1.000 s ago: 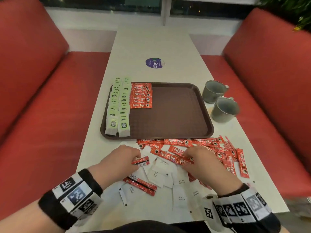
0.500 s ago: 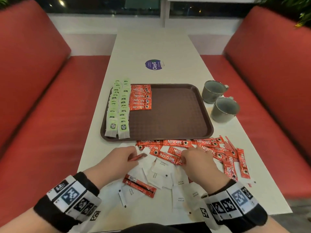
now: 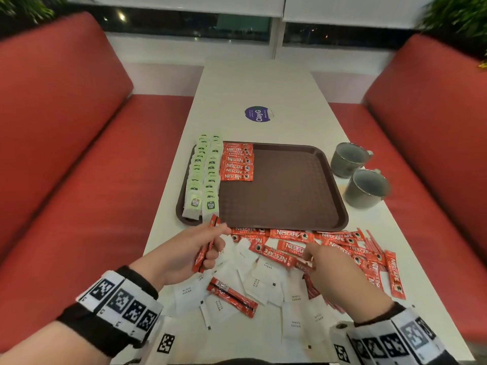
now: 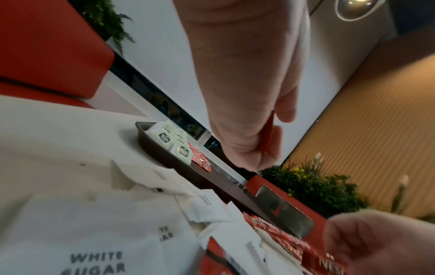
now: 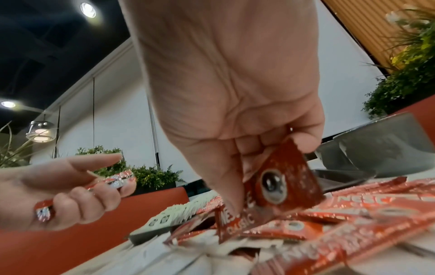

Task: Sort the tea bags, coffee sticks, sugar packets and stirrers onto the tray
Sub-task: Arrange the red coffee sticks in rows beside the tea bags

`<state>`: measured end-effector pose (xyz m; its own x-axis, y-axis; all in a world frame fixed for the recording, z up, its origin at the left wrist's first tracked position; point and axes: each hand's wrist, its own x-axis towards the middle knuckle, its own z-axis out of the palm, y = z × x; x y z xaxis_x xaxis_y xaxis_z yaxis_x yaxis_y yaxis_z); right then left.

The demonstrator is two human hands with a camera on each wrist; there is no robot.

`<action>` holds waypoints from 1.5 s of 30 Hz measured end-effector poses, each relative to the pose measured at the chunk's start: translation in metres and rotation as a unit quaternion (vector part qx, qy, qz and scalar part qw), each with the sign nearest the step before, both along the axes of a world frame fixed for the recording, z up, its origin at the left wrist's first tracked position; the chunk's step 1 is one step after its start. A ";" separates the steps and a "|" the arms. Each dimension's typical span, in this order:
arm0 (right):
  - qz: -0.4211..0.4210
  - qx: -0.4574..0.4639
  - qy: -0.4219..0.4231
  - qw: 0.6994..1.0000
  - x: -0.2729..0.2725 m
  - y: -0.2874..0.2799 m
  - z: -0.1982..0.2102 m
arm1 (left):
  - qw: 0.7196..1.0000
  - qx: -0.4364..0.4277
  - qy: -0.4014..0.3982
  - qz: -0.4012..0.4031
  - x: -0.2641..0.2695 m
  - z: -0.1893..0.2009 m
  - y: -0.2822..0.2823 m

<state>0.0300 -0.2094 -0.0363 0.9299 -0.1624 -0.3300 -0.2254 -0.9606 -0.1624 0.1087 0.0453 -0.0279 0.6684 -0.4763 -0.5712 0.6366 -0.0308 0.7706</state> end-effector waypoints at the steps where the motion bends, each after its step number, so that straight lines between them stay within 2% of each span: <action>1: -0.004 0.018 -0.009 1.000 0.000 -0.001 0.003 | 0.999 0.011 -0.022 -0.026 -0.002 -0.001 -0.001; 3: -0.025 0.095 -0.049 0.994 0.002 0.000 0.010 | 0.993 0.045 -0.069 -0.080 -0.005 -0.003 -0.004; 6: -0.051 0.265 -0.093 0.958 0.007 0.012 0.024 | 0.982 0.063 -0.132 -0.123 -0.010 -0.001 -0.016; 9: -0.035 0.381 -0.063 0.922 0.014 0.031 0.034 | 0.968 0.056 -0.177 -0.167 -0.015 0.000 -0.029; 13: -0.047 0.483 -0.034 0.874 0.022 0.057 0.035 | 0.975 0.030 -0.164 -0.148 -0.020 -0.001 -0.033; 15: -0.065 0.507 -0.034 0.859 0.027 0.065 0.031 | 0.982 0.017 -0.139 -0.125 -0.019 -0.001 -0.029; 16: -0.070 0.481 -0.040 0.873 0.029 0.066 0.027 | 0.985 0.019 -0.126 -0.114 -0.019 0.000 -0.025; 17: -0.058 0.409 -0.046 0.910 0.032 0.065 0.024 | 0.987 0.036 -0.115 -0.104 -0.019 -0.001 -0.020; 18: -0.022 0.301 -0.039 0.953 0.032 0.065 0.019 | 0.988 0.059 -0.107 -0.094 -0.018 -0.003 -0.014; 19: 0.021 0.190 -0.017 0.981 0.031 0.064 0.014 | 0.988 0.077 -0.099 -0.084 -0.018 -0.006 -0.007; 21: 0.079 0.039 0.044 0.995 0.025 0.065 0.001 | 0.990 0.093 -0.090 -0.054 -0.018 -0.011 0.005; 23: 0.091 -0.005 0.061 0.994 0.019 0.069 -0.012 | 0.984 0.122 -0.119 -0.041 -0.021 -0.016 0.013; 24: 0.091 -0.013 0.057 0.994 0.019 0.069 -0.017 | 0.970 0.165 -0.167 -0.059 -0.023 -0.018 0.015; 25: 0.090 -0.014 0.049 0.995 0.020 0.069 -0.020 | 0.944 0.216 -0.231 -0.093 -0.026 -0.019 0.017; 27: 0.076 -0.009 0.036 0.996 0.022 0.068 -0.022 | 0.870 0.293 -0.347 -0.193 -0.031 -0.021 0.015; 30: 0.060 -0.012 0.041 0.997 0.024 0.065 -0.019 | 0.744 0.356 -0.444 -0.350 -0.039 -0.027 0.002; 32: 0.053 -0.002 0.033 0.998 0.023 0.064 -0.015 | 0.667 0.398 -0.485 -0.403 -0.044 -0.032 -0.007; 33: 0.050 0.003 0.025 0.998 0.022 0.064 -0.013 | 0.641 0.412 -0.496 -0.416 -0.045 -0.034 -0.010; 35: 0.055 0.001 0.022 0.998 0.018 0.065 -0.013 | 0.605 0.434 -0.503 -0.439 -0.046 -0.037 -0.014; 38: 0.045 0.008 0.028 0.999 0.015 0.066 -0.017 | 0.571 0.433 -0.527 -0.457 -0.048 -0.037 -0.019; 42: 0.024 0.065 0.027 0.997 0.016 0.061 -0.013 | 0.559 0.429 -0.543 -0.456 -0.047 -0.034 -0.022; 45: -0.015 0.153 0.008 0.988 0.016 0.046 -0.006 | 0.548 0.433 -0.545 -0.464 -0.044 -0.033 -0.022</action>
